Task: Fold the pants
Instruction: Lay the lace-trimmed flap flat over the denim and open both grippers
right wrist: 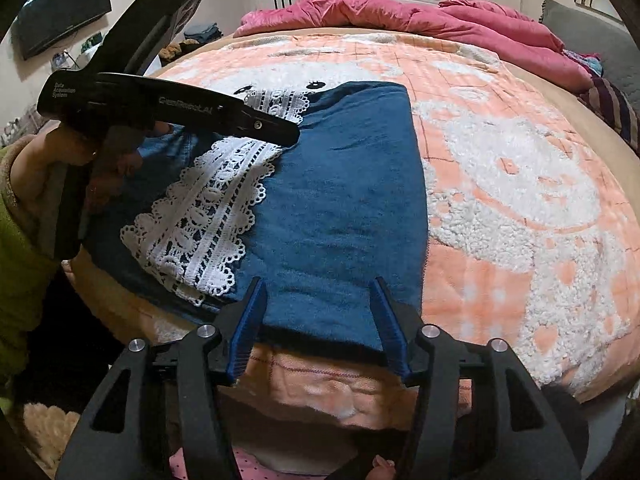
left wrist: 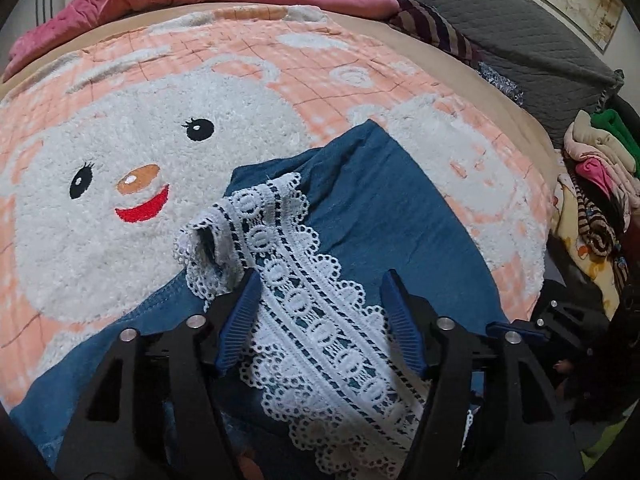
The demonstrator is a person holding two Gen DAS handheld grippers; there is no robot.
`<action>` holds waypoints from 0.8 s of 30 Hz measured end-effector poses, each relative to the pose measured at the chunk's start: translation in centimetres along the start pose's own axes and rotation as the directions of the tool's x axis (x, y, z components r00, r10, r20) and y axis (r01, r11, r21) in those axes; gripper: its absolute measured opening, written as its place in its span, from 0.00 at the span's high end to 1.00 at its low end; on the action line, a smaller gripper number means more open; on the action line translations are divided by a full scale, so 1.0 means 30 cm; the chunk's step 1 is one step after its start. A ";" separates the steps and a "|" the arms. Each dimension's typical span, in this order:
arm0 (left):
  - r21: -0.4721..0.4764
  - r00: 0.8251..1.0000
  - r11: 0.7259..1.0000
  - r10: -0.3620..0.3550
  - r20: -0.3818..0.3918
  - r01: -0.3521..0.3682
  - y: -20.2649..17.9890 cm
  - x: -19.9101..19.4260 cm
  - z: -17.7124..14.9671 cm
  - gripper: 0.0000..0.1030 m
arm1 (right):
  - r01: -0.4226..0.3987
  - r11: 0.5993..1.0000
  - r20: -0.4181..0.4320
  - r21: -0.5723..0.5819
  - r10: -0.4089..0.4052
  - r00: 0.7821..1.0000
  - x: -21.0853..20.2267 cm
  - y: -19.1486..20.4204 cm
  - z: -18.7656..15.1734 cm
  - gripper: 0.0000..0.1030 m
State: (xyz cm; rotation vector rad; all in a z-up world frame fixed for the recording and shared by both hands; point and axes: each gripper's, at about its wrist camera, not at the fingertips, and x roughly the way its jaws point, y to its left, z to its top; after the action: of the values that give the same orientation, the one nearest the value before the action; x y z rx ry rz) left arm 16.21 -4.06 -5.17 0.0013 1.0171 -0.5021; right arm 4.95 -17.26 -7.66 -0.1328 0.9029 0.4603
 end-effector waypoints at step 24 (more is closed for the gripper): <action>-0.098 0.991 0.993 0.069 0.111 -0.059 -0.070 -0.246 -0.159 0.09 | 0.007 1.000 0.083 0.005 -0.008 0.996 -0.172 0.025 -0.014 0.11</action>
State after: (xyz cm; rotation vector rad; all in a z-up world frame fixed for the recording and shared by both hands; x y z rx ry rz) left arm 8.37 -1.87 -1.25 -0.0783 0.9251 -0.3906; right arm 1.57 -18.42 -3.84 -0.1122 0.8212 0.4538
